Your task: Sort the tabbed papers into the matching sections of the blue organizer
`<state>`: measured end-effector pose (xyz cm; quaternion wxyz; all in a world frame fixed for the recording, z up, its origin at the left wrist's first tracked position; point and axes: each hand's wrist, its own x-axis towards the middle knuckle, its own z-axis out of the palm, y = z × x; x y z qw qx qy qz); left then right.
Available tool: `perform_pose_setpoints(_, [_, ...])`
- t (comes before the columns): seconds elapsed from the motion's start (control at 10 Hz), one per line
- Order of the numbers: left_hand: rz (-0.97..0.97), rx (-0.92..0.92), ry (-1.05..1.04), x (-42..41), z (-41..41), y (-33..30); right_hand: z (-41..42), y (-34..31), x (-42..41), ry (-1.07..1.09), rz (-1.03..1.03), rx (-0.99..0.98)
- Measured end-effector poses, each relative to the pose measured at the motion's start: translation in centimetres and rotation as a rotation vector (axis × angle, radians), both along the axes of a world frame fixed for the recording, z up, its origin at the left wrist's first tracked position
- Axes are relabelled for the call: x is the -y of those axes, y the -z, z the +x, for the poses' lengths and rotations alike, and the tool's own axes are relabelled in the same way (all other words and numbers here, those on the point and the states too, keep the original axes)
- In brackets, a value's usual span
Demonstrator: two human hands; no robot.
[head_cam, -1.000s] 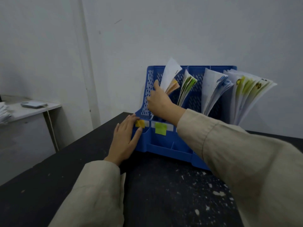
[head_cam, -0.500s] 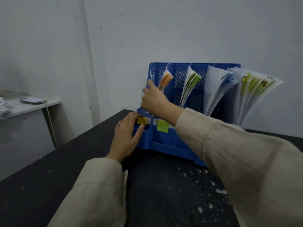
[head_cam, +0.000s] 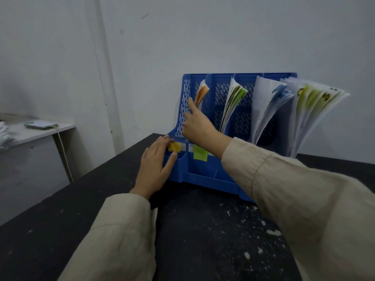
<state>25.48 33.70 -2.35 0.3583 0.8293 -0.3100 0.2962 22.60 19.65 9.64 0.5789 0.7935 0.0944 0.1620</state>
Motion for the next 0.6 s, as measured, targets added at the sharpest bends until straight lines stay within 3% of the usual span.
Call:
perform_pose_setpoints(0.2, [0.018,-0.026,-0.008,-0.2,0.2,0.0,-1.1,0.5,1.6,-0.289,-0.033,0.124])
perform_pose_setpoints(0.5, [0.055,-0.212,-0.073,0.5,-1.5,-2.1,-3.2,0.0,4.1,-0.282,0.109,0.041])
perform_pose_setpoints(0.6, [0.044,-0.147,-0.087,0.6,-1.9,-3.6,-5.9,-0.8,5.0,-0.289,0.157,-0.003])
